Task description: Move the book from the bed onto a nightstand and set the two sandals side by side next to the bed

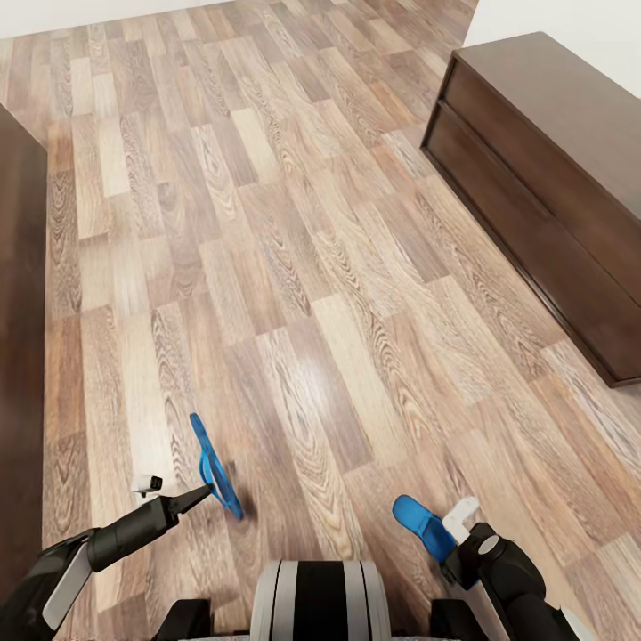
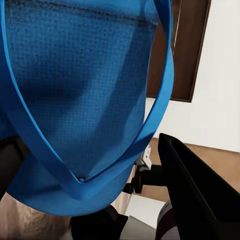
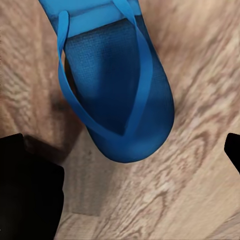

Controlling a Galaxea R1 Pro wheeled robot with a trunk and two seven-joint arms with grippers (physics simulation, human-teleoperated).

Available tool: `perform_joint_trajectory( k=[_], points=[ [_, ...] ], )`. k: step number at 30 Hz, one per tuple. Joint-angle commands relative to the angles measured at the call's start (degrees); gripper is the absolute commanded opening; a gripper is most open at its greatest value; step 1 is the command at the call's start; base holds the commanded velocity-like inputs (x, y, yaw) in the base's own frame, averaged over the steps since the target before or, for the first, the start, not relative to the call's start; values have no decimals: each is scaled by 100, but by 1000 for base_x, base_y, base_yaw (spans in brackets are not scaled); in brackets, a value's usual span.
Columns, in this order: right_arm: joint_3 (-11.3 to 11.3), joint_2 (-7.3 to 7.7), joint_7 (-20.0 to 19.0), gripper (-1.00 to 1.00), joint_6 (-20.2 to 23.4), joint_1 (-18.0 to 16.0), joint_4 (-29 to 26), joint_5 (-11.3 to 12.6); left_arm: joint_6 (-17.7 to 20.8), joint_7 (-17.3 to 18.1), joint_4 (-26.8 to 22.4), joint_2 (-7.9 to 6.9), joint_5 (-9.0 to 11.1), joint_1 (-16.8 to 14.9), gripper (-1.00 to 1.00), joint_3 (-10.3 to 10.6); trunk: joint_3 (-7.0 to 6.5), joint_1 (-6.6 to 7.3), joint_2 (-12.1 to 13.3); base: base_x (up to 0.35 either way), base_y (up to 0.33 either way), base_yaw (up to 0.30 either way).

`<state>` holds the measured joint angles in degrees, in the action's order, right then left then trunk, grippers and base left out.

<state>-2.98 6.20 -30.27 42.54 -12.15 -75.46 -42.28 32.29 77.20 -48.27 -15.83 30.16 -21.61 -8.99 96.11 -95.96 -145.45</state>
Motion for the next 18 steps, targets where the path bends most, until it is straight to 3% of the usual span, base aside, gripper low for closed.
perform_joint_trajectory(
  k=[1, 5, 18],
  points=[
    [-10, 4, -49, 100, 18, -2, -9, -61, 40, -12, -3, 0, 9, -1, -100, 0, 26, -1, -3, 0, 0, 0],
    [-10, 4, -51, 100, 19, -3, -16, -61, 36, -16, 1, 2, 8, -1, -100, 2, 114, -12, -8, 0, 0, 0],
    [-12, 4, -53, 100, 23, 1, -30, -61, 31, -30, 17, 1, 0, -1, -100, 3, 114, -12, -8, 37, 0, 0]
  ],
)
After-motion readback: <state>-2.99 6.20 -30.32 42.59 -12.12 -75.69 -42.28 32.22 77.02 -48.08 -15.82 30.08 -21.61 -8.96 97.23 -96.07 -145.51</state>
